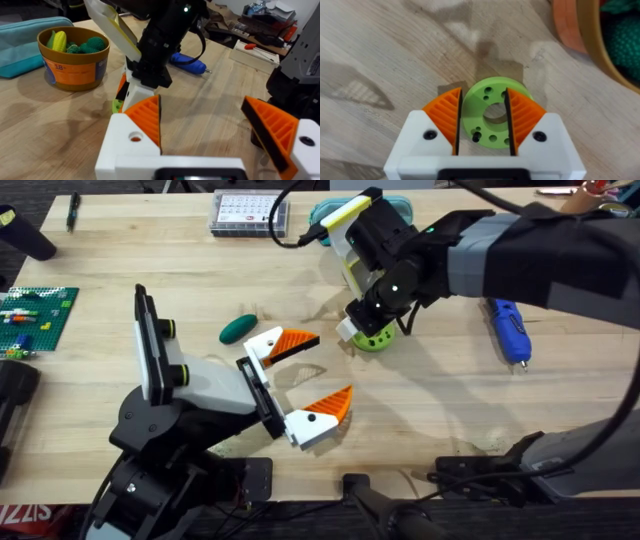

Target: Pick up the gripper from the table and insert it into the empty holder that is missing its gripper. Then pick up a screw, insert it into the mounting hole, and use the screwdriver to tighten it. Finally, clean up the table by picking up the vegetable and placing it into the bucket.

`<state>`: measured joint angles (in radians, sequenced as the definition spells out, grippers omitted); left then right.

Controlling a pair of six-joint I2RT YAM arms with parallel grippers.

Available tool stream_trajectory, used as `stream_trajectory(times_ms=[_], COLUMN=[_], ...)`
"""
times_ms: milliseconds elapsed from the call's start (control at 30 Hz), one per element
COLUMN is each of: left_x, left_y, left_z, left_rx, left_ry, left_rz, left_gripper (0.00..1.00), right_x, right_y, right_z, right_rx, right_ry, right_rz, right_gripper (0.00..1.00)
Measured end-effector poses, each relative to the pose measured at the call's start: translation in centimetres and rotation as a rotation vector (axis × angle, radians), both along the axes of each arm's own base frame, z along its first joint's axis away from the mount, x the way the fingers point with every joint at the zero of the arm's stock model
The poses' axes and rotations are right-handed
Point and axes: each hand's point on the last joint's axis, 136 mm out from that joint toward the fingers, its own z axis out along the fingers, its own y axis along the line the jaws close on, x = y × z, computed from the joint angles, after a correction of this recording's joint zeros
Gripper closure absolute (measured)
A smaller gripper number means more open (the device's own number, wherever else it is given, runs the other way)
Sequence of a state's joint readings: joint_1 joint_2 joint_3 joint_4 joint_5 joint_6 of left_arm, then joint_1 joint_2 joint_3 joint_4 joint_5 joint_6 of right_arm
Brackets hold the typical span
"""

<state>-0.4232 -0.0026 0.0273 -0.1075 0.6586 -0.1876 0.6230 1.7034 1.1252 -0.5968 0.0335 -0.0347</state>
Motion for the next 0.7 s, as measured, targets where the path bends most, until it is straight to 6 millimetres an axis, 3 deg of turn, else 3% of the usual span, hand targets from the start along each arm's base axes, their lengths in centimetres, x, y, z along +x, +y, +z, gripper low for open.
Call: stream_trajectory(times_ms=[200,333,500,700], left_x=[0.1,0.2,0.4,0.4], left_y=[0.0,0.1,0.2,0.2], left_z=[0.1,0.1,0.1,0.1], left_rx=[-0.002,-0.002,-0.001,-0.001], left_ry=[0.000,0.000,-0.001,0.000], left_rz=[0.006,0.014,0.026,0.028], left_gripper=[0.017,0.017,0.017,0.017], right_x=[-0.7,-1.5,-0.8,-2.1], right_y=[-0.5,-1.3,-2.0,-4.5], right_z=[-0.1,1.2,5.8,11.9], right_rx=[-0.019,-0.025,0.020,0.050], right_ry=[0.037,0.077,-0.004,-0.145], right_rz=[-0.016,-0.046,-0.089,-0.161], right_gripper=[0.517,0.517,0.517,0.517])
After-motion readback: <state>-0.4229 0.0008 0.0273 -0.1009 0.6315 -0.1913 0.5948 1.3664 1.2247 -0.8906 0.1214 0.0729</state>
